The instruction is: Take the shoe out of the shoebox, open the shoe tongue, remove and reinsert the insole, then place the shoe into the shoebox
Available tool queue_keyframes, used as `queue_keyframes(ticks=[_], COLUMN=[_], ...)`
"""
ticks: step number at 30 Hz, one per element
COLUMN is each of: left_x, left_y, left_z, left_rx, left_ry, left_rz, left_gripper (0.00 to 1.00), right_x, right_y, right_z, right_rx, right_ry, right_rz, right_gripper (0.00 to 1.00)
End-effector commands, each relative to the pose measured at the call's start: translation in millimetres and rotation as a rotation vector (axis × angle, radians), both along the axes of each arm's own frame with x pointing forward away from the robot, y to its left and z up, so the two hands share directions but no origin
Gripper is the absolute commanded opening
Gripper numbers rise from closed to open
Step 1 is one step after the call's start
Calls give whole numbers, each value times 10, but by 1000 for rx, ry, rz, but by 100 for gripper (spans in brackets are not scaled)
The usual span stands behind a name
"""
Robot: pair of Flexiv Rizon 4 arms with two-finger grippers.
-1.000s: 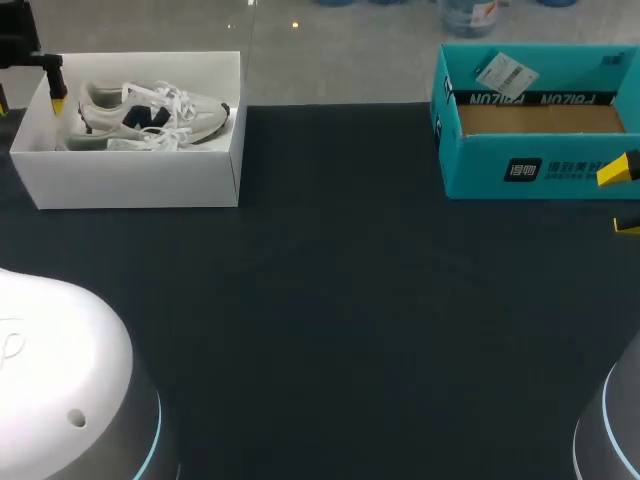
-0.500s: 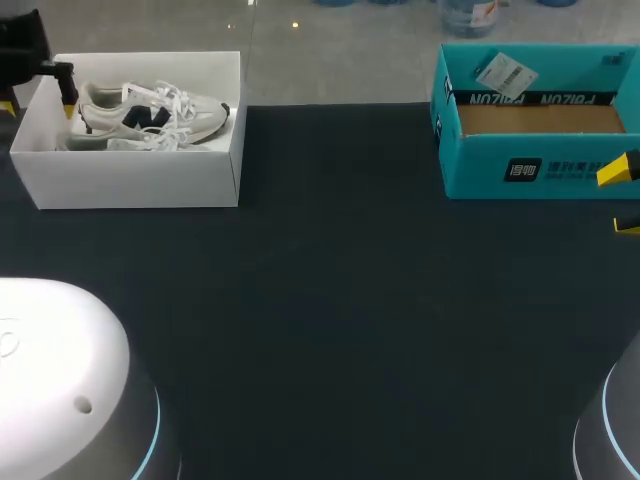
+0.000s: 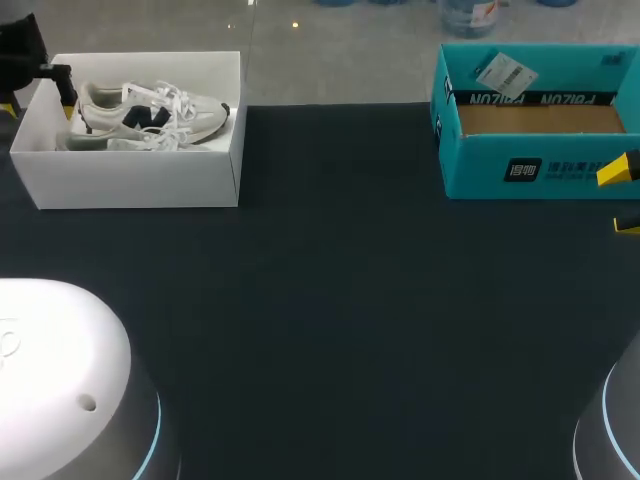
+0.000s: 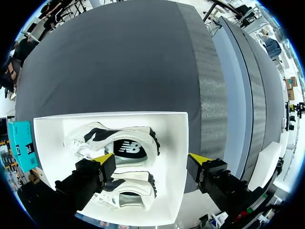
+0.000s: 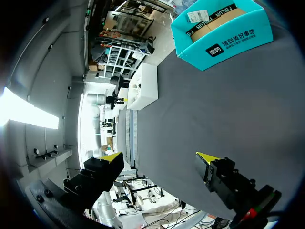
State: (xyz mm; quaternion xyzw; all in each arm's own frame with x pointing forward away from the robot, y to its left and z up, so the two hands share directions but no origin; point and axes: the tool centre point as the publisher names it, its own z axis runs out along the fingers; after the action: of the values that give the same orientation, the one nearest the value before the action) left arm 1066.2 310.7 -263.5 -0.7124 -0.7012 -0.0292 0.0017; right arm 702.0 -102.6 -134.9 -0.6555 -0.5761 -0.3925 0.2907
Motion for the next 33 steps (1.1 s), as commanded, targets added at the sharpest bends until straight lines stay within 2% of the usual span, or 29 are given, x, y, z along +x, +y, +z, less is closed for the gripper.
queue_keyframes(ticks=[1,17,20,26,33], left_x=[1,1,40,247,247], left_y=[1,1,-30,-96,-96], left_z=[2,2,-30,-30,-30], left_rx=[1,1,7,12,12], left_ry=[-1,-1,-24,-46,-46], left_rz=[-1,-1,-40,-50,-50], left_gripper=[100,100,100,100,100], right_x=[-14,-14,-14,-14,-14], right_y=[5,5,5,5,5], right_z=[-2,-2,-2,-2,-2], right_rx=[-2,-2,-2,-2,-2], right_ry=[0,0,0,0,0], right_rz=[-3,-3,-3,-3,-3], right_gripper=[100,100,100,100,100])
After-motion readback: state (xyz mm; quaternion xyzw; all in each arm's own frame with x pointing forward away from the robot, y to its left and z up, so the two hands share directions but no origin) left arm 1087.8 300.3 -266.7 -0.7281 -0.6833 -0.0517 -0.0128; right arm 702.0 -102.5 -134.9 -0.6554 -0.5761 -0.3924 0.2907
